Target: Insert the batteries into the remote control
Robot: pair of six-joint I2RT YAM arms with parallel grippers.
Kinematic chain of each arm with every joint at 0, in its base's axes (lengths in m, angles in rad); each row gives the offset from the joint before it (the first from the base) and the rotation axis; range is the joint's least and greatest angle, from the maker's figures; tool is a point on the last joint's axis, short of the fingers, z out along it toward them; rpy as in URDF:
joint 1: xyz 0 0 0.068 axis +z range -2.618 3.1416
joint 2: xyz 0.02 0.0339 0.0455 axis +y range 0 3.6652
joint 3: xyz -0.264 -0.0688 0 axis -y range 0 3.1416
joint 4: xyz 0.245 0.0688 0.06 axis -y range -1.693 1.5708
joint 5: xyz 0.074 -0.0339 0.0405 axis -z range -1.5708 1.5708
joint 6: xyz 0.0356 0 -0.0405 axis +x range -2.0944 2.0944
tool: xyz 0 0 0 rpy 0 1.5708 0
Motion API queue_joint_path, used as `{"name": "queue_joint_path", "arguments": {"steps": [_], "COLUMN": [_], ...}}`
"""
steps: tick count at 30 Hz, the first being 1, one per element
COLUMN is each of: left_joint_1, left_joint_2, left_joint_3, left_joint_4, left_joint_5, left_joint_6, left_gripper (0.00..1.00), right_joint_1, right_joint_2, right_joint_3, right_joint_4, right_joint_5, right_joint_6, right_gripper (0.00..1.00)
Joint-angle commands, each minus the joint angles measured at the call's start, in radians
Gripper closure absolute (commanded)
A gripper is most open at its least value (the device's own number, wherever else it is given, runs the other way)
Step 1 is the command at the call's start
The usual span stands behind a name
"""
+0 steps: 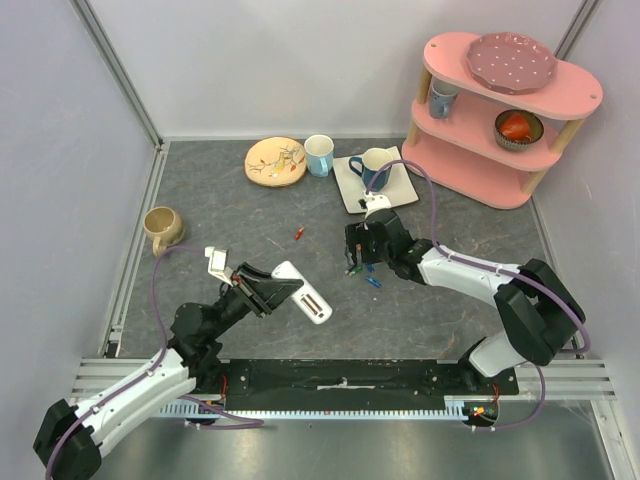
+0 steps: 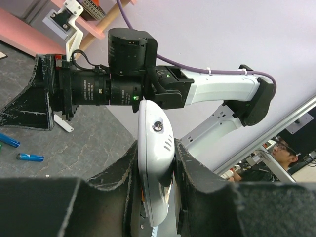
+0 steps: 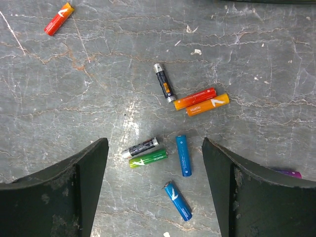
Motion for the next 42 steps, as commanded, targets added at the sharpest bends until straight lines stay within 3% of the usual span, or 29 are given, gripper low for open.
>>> {"name": "queue_joint_path", "arguments": {"steps": [1,7,11,12,15,29,42], "left_joint_1": [0.005,0.005,0.005,0.005,0.005,0.005,0.005], "left_joint_2": [0.031,0.080,0.094,0.095,0.098,0.063,0.080], "left_joint_3": [-0.210,-0.204,-0.159,-0.141,-0.081,-0.055,-0.059], "left_joint_4": [0.104,0.120,-0.056,-0.175,-0.333,-0.384,-0.368], "left_joint_5": [0.039,0.039,-0.050,-0.092,-0.175,-0.139,-0.134], "left_joint_6": [0.045,0.051,0.030,0.030,0.025,0.053,0.065], "left_gripper": [0.98,0.98,0.98,0.98,0.98,0.98,0.98], "right_joint_1": [0.001,0.002,0.002,0.001,0.001,0.002,0.007], "right_joint_2": [-0.048,-0.040,-0.016,-0.003,0.021,0.277,0.400], "right_joint_3": [0.000,0.016,0.055,0.068,0.116,0.332,0.386], "right_joint_4": [0.024,-0.007,-0.048,-0.076,-0.101,-0.124,-0.136], "right_joint_5": [0.022,0.025,0.077,0.094,0.118,0.097,0.100], "right_joint_6": [-0.027,-0.037,-0.044,-0.047,-0.070,-0.292,-0.295], "right_gripper": [0.16,0.16,0.15,0.16,0.18,0.50,0.54]}}
